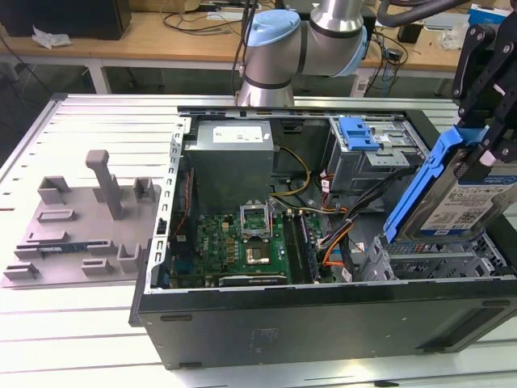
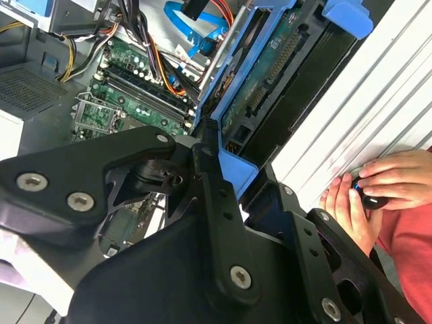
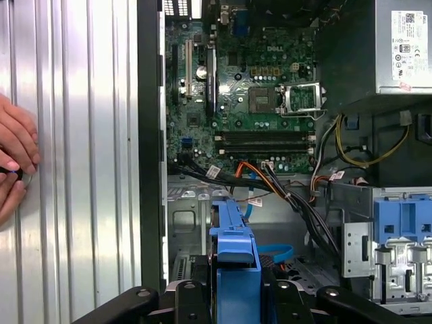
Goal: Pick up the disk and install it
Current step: 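Insert the disk into the insertion slot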
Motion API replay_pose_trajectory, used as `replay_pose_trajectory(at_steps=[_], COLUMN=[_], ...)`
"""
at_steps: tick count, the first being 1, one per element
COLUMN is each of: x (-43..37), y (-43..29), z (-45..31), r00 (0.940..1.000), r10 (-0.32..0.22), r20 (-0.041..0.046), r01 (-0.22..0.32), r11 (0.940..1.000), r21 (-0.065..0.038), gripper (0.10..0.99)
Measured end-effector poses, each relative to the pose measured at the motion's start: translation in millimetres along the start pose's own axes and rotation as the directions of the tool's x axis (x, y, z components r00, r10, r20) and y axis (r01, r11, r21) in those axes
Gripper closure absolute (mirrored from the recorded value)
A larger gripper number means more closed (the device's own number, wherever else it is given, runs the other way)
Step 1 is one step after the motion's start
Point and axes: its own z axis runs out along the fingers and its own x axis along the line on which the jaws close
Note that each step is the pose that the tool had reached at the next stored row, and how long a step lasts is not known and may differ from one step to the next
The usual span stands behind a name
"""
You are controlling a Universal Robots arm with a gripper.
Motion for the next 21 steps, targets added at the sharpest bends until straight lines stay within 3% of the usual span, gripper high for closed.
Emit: replay_pose_trajectory(at_steps=[14, 21], x=[1.2, 1.7], y=[-1.3, -1.6], z=[9.1, 18.5], r00=[1.0, 1.0], r10=[0.0, 0.0], r20=[-0.0001, 0.0], r01=[0.0, 0.0], r11=[1.0, 1.0], r21=[0.0, 0.0], gripper=[0.718, 0.718])
